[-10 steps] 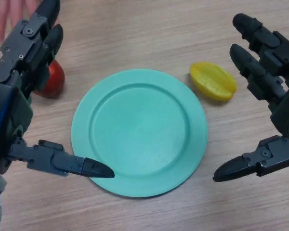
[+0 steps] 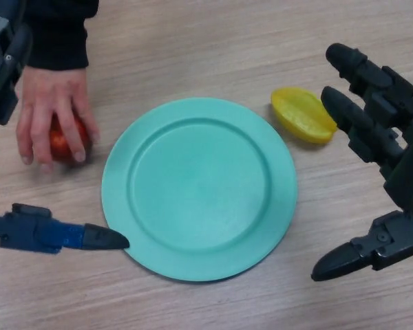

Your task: Pick up the red apple and place it on the plate

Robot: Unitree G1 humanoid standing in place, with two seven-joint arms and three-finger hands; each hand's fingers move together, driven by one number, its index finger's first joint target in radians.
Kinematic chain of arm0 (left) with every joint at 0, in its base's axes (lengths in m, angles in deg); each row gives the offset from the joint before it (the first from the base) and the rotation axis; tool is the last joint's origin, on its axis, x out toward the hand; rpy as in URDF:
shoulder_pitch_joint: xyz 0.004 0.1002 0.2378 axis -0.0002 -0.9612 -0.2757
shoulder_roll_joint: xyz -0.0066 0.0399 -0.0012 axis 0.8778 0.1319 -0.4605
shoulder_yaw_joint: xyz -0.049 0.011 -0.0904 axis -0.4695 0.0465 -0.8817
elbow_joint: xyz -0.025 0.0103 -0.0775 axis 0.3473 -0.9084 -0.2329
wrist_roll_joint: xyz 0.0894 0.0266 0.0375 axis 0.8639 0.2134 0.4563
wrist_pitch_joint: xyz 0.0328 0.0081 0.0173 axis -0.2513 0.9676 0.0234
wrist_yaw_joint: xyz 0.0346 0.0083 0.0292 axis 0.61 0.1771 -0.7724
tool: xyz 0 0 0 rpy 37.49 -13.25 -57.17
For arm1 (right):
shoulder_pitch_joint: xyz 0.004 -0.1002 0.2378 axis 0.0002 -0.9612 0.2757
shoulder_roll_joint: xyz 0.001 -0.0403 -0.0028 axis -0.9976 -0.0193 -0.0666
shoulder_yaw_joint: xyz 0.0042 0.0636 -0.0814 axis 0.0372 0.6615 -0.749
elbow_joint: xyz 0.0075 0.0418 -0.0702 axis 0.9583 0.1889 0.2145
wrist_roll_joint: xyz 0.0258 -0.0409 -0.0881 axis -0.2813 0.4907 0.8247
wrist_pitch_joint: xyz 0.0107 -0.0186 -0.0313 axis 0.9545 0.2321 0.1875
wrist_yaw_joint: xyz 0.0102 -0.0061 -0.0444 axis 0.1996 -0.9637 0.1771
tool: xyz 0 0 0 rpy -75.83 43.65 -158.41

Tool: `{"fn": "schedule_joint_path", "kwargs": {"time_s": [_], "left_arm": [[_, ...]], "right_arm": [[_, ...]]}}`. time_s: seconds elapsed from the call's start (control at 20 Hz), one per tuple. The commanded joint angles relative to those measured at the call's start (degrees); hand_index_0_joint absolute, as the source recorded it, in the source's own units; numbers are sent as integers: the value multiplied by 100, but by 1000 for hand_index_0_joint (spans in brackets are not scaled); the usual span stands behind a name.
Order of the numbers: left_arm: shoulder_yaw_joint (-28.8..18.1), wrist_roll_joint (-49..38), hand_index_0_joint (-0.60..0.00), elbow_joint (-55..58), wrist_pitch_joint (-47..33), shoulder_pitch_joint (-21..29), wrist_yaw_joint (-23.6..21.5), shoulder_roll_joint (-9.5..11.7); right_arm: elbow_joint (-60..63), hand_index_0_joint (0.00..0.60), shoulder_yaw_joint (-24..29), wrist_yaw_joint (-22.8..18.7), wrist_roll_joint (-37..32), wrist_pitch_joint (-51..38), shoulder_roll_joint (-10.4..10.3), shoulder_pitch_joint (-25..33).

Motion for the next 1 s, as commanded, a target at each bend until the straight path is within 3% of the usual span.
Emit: {"fn": "schedule_joint_path", "kwargs": {"time_s": [0.05,0.25,0.55,1.0], "left_arm": [[-317,-119,0,297,-721,15,-62,65],[-295,-124,0,204,-946,-216,-114,-96],[-214,-66,0,185,-976,-365,-152,-171],[52,-2,0,462,-257,-41,-257,-32]], "right_arm": [[-423,0,386,-66,-305,-788,105,134],[-535,0,480,-229,-290,-757,124,98],[-632,0,596,-289,-176,-711,122,22],[-651,0,559,-253,-70,-573,165,137]]}}
